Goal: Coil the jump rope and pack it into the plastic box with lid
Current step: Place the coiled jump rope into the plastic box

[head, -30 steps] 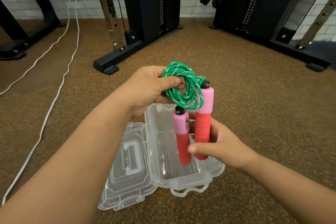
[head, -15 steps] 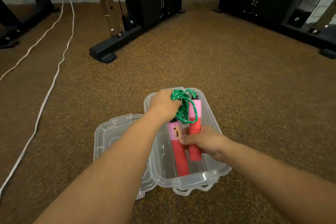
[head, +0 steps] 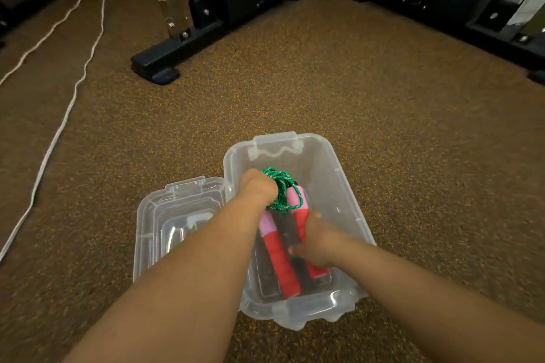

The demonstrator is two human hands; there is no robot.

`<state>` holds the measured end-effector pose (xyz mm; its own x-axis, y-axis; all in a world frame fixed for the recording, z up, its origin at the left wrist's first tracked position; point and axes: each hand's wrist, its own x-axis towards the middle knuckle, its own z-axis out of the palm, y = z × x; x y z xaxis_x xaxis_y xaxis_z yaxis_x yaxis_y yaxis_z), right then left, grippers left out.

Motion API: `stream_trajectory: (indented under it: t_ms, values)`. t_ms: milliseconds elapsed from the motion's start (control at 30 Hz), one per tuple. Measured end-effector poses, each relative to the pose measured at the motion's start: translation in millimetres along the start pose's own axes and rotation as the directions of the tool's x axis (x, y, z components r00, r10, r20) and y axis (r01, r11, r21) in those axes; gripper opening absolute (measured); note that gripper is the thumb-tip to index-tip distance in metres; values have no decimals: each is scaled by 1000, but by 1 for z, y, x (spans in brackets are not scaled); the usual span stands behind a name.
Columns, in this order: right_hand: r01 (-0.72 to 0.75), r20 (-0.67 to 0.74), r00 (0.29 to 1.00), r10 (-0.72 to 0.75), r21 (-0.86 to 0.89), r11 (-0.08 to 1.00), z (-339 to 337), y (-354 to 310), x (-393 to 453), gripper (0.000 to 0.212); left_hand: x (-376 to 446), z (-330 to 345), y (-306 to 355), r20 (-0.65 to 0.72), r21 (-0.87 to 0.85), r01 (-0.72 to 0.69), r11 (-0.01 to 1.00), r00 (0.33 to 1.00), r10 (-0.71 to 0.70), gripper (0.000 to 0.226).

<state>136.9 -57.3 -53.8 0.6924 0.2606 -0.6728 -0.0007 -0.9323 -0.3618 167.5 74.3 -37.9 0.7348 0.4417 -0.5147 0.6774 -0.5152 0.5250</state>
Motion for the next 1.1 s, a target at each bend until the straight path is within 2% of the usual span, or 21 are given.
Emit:
stream_trajectory:
  t_ms: [67, 167, 233, 300, 333, 400, 433, 500, 567, 633, 700, 800, 1000, 1033, 1100]
  values:
    - [-33, -4, 999, 33, -52, 998, 0, -2, 1, 65, -1, -1, 3, 1, -84, 70, 994, 998, -71, 34]
    - [-58, -6, 998, 58, -158, 986, -1, -4, 4, 80, 6, 8, 3, 11, 107, 47, 993, 999, -48, 36]
    - [-43, -24, 999, 38, -258, 965, 0, -4, 5, 95, 12, 9, 2, 27, 77, 32, 997, 999, -34, 35]
    - [8, -95, 995, -41, -330, 944, 2, -4, 4, 90, 10, 11, 4, 37, -33, 76, 997, 996, -75, 33]
    - [51, -143, 984, -108, -349, 936, 2, -5, 3, 83, 12, 13, 4, 14, 12, 36, 999, 999, -36, 32]
    - [142, -206, 952, -228, -362, 921, 0, -4, 1, 74, 16, 14, 3, -10, 117, 47, 992, 999, -46, 30]
    - [194, -193, 941, -278, -368, 910, 0, -3, 1, 77, 15, 15, 3, -38, 120, 66, 991, 997, -62, 29]
    - [289, -59, 939, -339, -396, 871, 0, 0, 2, 81, 17, 18, 0, -28, 184, 14, 983, 1000, -9, 31]
    - [338, 92, 937, -336, -475, 813, 3, 2, 5, 79, 16, 18, 0, -7, 350, -62, 935, 998, 68, 32]
    - [350, 172, 936, -306, -534, 770, 7, 3, 7, 77, 14, 17, 0, -8, 438, -39, 898, 999, 47, 29]
    - [343, 190, 939, -286, -551, 761, 7, 1, 8, 76, 10, 14, 0, -29, 448, -15, 894, 999, 31, 28]
    - [340, 195, 940, -279, -559, 756, 5, -2, 10, 73, 3, 10, 3, -28, 491, -51, 869, 997, 74, 29]
    - [345, 165, 937, -306, -558, 754, 3, -4, 3, 71, -13, 3, 10, 60, 692, -128, 710, 991, 121, 27]
    - [350, 154, 935, -319, -547, 761, 2, -4, 0, 70, -13, 4, 8, 53, 688, -126, 715, 991, 124, 28]
    - [358, 133, 931, -340, -521, 775, 0, -5, -6, 68, -19, 2, 5, 9, 585, -128, 801, 988, 151, 39]
